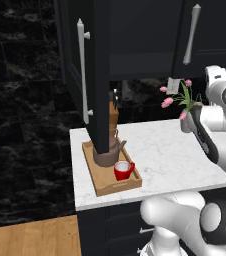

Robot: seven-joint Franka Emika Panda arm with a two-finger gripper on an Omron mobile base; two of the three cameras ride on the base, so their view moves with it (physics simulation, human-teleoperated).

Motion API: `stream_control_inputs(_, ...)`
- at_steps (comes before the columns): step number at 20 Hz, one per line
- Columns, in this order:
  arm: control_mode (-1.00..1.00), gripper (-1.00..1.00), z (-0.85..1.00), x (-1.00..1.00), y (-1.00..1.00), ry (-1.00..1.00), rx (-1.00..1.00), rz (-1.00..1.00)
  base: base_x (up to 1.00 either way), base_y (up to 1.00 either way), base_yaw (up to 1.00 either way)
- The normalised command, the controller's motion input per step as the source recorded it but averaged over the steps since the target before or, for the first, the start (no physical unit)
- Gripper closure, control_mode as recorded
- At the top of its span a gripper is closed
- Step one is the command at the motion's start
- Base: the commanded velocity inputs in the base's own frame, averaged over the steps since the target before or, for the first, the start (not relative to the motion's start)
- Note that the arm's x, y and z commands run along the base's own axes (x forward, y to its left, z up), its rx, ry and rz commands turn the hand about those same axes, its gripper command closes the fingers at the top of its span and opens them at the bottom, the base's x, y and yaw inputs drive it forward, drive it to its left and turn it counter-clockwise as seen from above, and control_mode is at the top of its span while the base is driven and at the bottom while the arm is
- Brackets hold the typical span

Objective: Pick the kettle from the counter and place it on the tray. Then pick the mug from the cabinet and place it on the tray. Then close the cabinet doors.

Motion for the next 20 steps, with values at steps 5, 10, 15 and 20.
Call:
stream_control_inputs(5, -1.00, -1.00, -0.22, -0.41, 0.18, 0.10, -0.01, -0.04, 0.00, 0.00, 0.00)
stream_control_inputs(10, -1.00, -1.00, -0.11, 0.01, 0.03, 0.07, -0.08, 0.00, 0.00, 0.00, 0.00)
stream_control_inputs(15, -1.00, -1.00, -0.13, -0.10, 0.00, 0.01, -0.04, 0.00, 0.00, 0.00, 0.00)
stream_control_inputs(20, -1.00, -1.00, -0.13, -0.41, 0.14, -0.04, -0.09, 0.00, 0.00, 0.00, 0.00)
